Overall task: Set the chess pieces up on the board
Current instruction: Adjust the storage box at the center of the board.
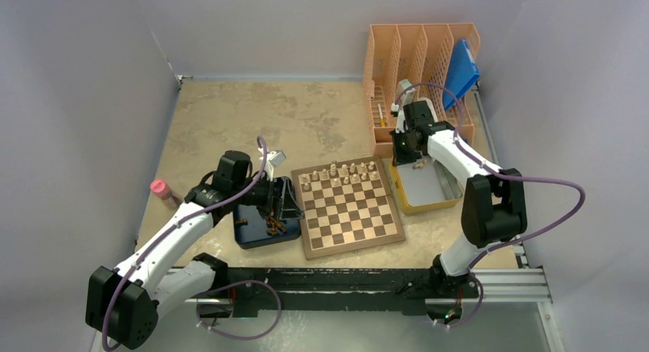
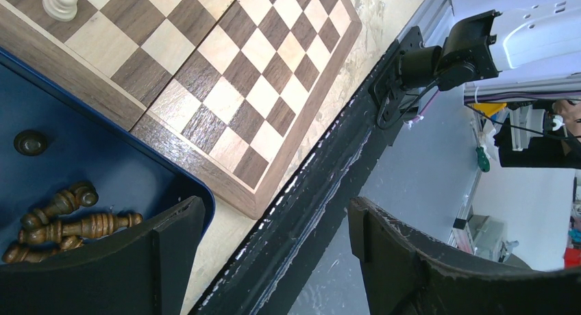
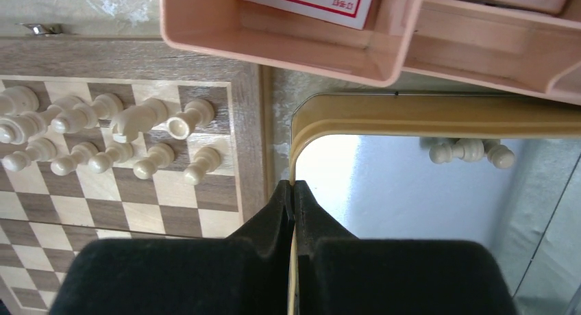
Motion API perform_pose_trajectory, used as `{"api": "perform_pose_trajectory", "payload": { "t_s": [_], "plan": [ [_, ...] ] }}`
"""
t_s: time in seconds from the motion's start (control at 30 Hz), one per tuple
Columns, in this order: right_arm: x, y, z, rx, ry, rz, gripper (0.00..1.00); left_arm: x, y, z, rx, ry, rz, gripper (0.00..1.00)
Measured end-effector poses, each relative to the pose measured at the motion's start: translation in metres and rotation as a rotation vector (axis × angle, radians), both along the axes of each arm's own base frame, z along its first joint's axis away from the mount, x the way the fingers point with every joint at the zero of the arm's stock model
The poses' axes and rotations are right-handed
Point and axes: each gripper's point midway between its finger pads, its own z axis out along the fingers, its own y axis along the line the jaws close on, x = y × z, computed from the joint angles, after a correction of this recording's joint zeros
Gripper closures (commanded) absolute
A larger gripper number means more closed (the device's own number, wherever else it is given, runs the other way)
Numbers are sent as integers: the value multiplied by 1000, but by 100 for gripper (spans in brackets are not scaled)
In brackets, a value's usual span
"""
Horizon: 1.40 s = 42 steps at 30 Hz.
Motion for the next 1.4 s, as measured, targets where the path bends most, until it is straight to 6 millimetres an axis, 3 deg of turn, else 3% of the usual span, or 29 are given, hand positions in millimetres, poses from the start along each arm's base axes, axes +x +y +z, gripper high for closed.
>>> {"api": "perform_pose_trajectory", "payload": {
  "t_s": [0.6,0.83,1.13,1.4],
  "plan": [
    [0,12,-6,28,36,-10,95,0,0,0,0,-1,0,24],
    [-3,14,-8,37,57,10,70,0,0,0,-1,-1,0,24],
    [12,17,35,72,-45,-33,67,0,0,0,-1,-1,0,24],
    [25,-14,99,19,-266,-251,75,0,0,0,0,1,0,24]
  ]
}}
